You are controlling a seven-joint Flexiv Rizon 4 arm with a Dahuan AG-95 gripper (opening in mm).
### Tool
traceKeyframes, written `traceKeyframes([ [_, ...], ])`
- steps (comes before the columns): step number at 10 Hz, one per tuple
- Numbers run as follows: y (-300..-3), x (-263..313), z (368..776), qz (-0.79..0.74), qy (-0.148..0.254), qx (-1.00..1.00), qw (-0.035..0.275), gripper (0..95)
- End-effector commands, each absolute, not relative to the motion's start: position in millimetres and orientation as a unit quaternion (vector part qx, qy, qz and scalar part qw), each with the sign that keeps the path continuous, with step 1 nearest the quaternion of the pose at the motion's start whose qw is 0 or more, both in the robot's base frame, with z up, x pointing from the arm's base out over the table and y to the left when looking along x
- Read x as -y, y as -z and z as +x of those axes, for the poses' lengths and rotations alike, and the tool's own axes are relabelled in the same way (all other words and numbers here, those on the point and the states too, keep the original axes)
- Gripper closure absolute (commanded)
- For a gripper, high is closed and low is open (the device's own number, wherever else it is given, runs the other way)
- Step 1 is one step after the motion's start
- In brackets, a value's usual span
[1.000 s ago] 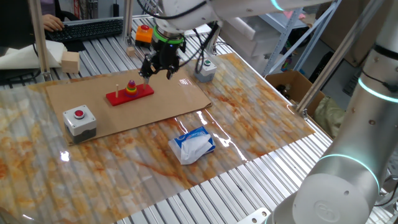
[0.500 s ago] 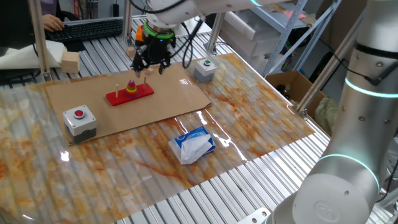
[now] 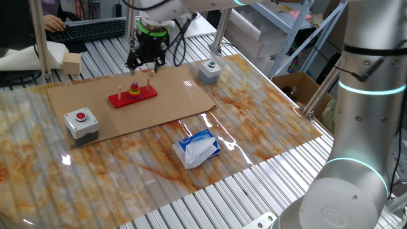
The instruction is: Take out one Hanoi block and throw it aside
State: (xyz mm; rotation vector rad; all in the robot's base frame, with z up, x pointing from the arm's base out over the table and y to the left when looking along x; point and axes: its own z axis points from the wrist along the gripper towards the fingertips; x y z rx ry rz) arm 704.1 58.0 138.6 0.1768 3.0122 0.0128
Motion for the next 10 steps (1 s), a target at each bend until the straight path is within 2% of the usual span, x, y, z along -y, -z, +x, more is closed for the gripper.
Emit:
traceKeyframes([
  [1,-133,-60,714,0.065,-0.002,-0.996,0.066,19.0],
  [5,-129,-60,734,0.067,-0.002,-0.996,0.064,19.0],
  [10,-128,-59,741,0.068,-0.002,-0.996,0.064,19.0],
])
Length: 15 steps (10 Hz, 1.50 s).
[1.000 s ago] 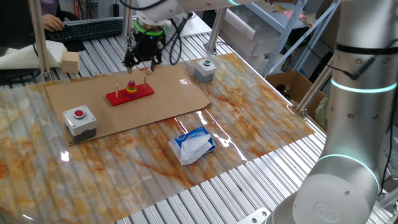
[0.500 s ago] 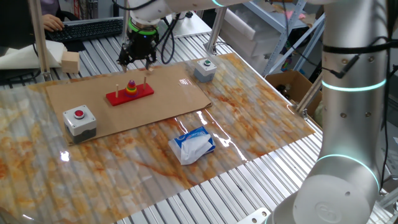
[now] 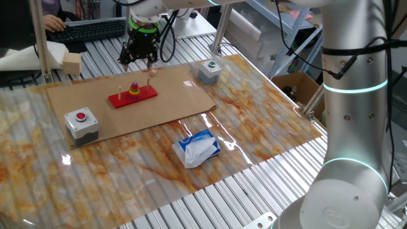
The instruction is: Take out one Hanoi block and throw it aside
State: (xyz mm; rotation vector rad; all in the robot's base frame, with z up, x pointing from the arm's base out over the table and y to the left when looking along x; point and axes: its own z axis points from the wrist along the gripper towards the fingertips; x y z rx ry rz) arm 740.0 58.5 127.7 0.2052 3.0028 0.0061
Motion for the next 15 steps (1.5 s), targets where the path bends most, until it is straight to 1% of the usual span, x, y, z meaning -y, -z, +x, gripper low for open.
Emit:
traceKeyframes([
  [1,-127,-59,740,0.062,-0.005,-0.996,0.063,38.0],
  [4,-117,-76,736,0.058,-0.006,-0.997,0.058,38.0],
  [9,-108,-77,737,0.041,-0.004,-0.998,0.054,38.0],
  [12,-108,-77,737,0.026,-0.002,-0.998,0.054,38.0],
  [15,-108,-77,737,-0.006,0.010,-0.999,0.048,38.0],
])
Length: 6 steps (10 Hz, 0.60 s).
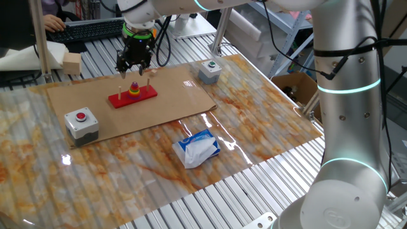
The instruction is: Take out one Hanoi block and throw it aside
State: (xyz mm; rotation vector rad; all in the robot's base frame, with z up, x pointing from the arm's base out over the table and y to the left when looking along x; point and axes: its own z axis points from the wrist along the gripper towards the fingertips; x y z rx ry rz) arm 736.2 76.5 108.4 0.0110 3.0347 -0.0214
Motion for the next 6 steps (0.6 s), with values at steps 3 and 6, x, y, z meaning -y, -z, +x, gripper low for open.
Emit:
traceKeyframes([
  [3,-108.2,-77.0,736.8,-0.007,0.010,-0.999,0.043,38.0],
  [6,-108.2,-77.0,736.8,-0.015,0.006,-0.999,0.040,38.0],
])
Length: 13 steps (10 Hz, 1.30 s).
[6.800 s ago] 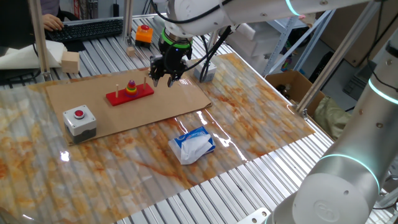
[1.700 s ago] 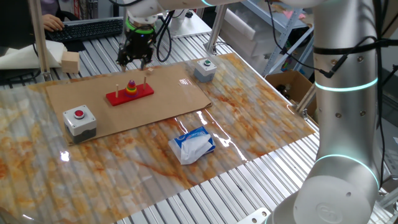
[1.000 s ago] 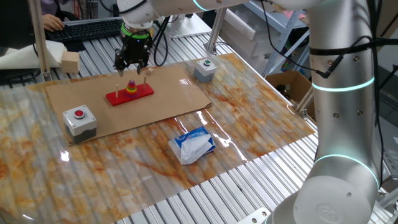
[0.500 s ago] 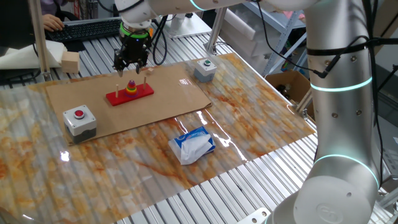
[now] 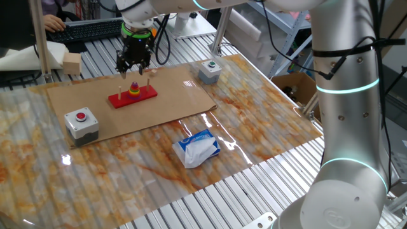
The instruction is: Take out one Hanoi block and throw it aside
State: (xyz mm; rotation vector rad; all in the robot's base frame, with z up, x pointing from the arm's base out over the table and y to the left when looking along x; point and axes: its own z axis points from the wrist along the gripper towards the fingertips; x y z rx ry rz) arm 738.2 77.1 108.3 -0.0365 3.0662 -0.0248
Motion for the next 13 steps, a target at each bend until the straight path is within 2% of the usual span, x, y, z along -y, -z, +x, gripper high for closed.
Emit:
traceKeyframes([
  [1,-108.2,-77.0,736.8,-0.019,0.006,-0.999,0.040,38.0],
  [13,-108.2,-77.0,736.8,-0.022,0.006,-0.999,0.041,38.0],
])
